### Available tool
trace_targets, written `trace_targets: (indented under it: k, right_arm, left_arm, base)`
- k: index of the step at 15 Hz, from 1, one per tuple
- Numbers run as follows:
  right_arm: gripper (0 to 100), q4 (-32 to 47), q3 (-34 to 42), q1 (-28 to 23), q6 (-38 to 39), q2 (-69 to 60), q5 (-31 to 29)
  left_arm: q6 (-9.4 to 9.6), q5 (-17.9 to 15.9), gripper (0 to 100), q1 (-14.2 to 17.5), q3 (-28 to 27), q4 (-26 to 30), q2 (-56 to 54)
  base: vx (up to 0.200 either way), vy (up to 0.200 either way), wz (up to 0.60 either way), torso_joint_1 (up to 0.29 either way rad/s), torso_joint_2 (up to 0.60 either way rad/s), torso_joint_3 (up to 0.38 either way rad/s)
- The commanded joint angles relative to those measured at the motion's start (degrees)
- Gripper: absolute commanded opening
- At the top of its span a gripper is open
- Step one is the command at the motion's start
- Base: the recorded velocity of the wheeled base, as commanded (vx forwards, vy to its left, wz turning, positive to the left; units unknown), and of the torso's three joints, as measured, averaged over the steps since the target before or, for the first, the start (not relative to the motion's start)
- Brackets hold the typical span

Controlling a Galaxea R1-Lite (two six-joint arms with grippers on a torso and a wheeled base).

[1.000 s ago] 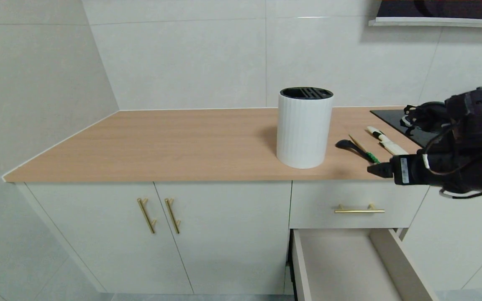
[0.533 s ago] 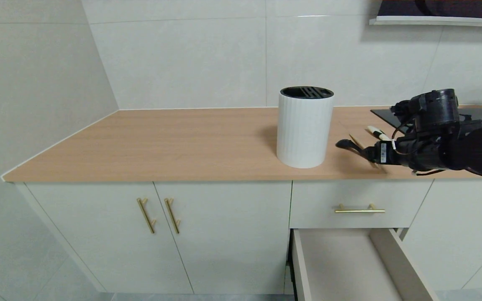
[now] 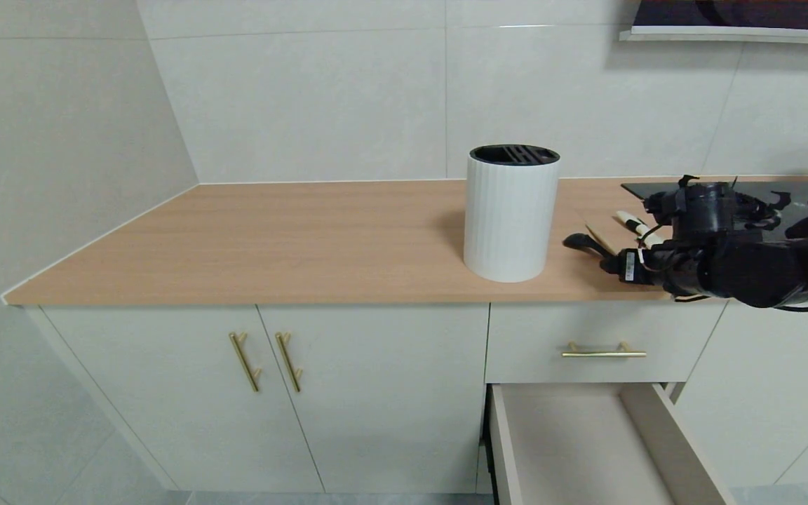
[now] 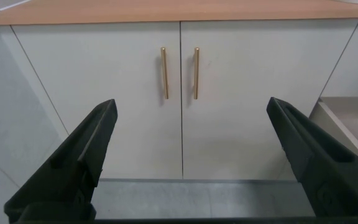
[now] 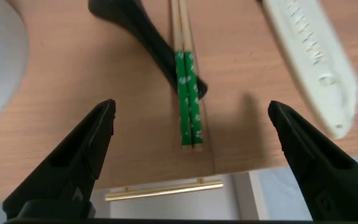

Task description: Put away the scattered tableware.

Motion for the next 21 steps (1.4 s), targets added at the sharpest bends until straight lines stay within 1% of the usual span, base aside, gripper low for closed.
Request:
trace_targets:
  k: [1,7,8,18,21]
  right_arm:
    - [100,0.0,-0.1,0.0,0.0,0.9,0.0]
    - [100,0.0,0.0,0.0,-0.1,0.5,0.0]
    - [0,0.0,-0.1,0.0,-0.1,0.7,0.0]
    - [0,0.1,0.3,0.0,-0.1,-0.3,-0.2]
    - [0,0.4,3.6,0.2,0.1,-5.8,-0.1]
  left_arm:
    - [-0.01,0.0,100,0.0,0.0,0.0,0.1]
    - [-0.01,0.0,100,0.0,0.0,0.0,0.1]
    - [-0.01,0.0,100,0.0,0.0,0.0,0.1]
    - [-0.01,0.0,100,0.0,0.0,0.0,0.1]
    - [-0.01,0.0,100,0.0,0.0,0.0,0.1]
  base:
    - [0.000,0.000,0.00,0.000,0.00,0.000]
    - [0.000,0.000,0.00,0.000,0.00,0.000]
    - [0.000,0.000,0.00,0.000,0.00,0.000]
    - [0.000,0.000,0.00,0.000,0.00,0.000]
    - [0.000,0.000,0.00,0.000,0.00,0.000]
